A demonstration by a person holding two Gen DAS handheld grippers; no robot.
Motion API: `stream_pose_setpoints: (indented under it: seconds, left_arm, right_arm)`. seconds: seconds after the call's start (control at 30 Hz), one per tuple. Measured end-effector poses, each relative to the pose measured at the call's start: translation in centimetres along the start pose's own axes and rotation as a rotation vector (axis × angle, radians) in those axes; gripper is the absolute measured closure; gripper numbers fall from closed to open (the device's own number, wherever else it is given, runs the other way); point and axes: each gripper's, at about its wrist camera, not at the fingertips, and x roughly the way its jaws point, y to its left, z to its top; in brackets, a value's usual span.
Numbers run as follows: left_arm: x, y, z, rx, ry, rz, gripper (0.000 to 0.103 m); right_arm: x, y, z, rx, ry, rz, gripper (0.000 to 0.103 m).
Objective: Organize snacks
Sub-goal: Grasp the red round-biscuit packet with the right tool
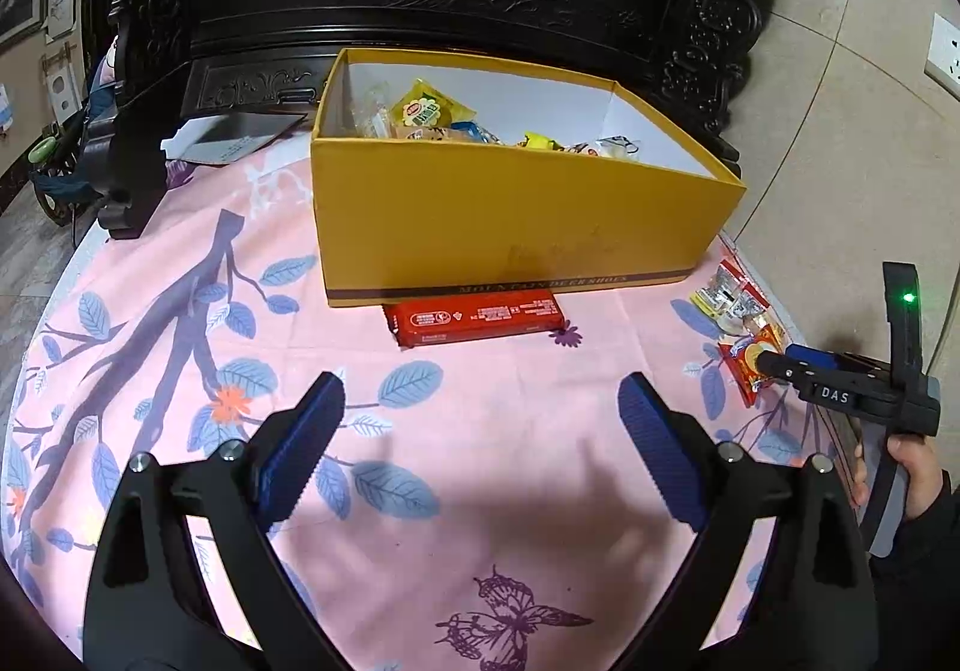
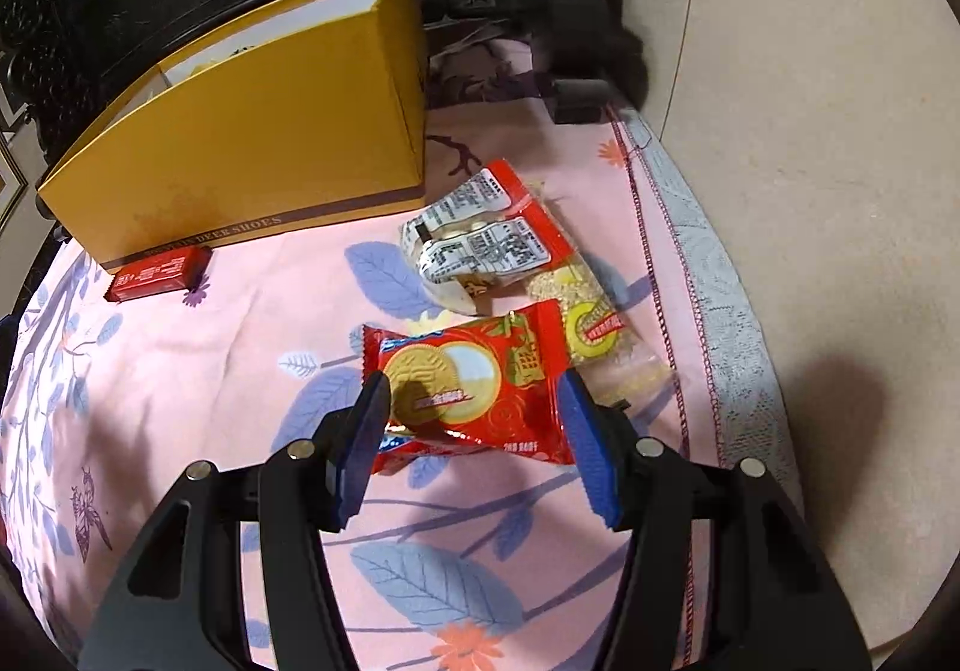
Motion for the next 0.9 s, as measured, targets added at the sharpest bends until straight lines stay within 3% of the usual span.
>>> stream_pose_setpoints:
  seconds: [0.2,0.33,0.5,0.6,0.67,0.9]
  left_arm:
    - [-0.3,0.0,0.0,-0.003,-0.004,0.006,0.009]
    - [-0.6,0.3,0.1,-0.017,-0.015,0.018,0.006]
    - [-0.9,0.8,0.1,-0.035,-0.023,0.023,0.005]
    - [-0.7,1.0,0.1,-0.035,-0.019,0.027,0.005]
    - [-0.5,1.0,0.0,-0.032,-0.013,0.029,0.005]
    - [0.7,0.7,0.4,0.018,-0.005,0.027,0.005]
  right_arm:
    - [1.3,-0.4,0.6,0.004,0.006,0.016,0.039]
    - [2.8,-0.7,0.6,0.014,0.045,0.048,0.027]
    - [3.0,1.3,0.0,-0.061,0.031,-0.011,0.026]
    - [2.9,2.1,-0.4,-0.088,0.027,-0.023,0.035]
    - [2.6,2.2,-0.4,-0.079,0.015,-0.017,0.055]
    - [1.4,2.3,-0.9,-0.035,-0.008,0.061,0.062]
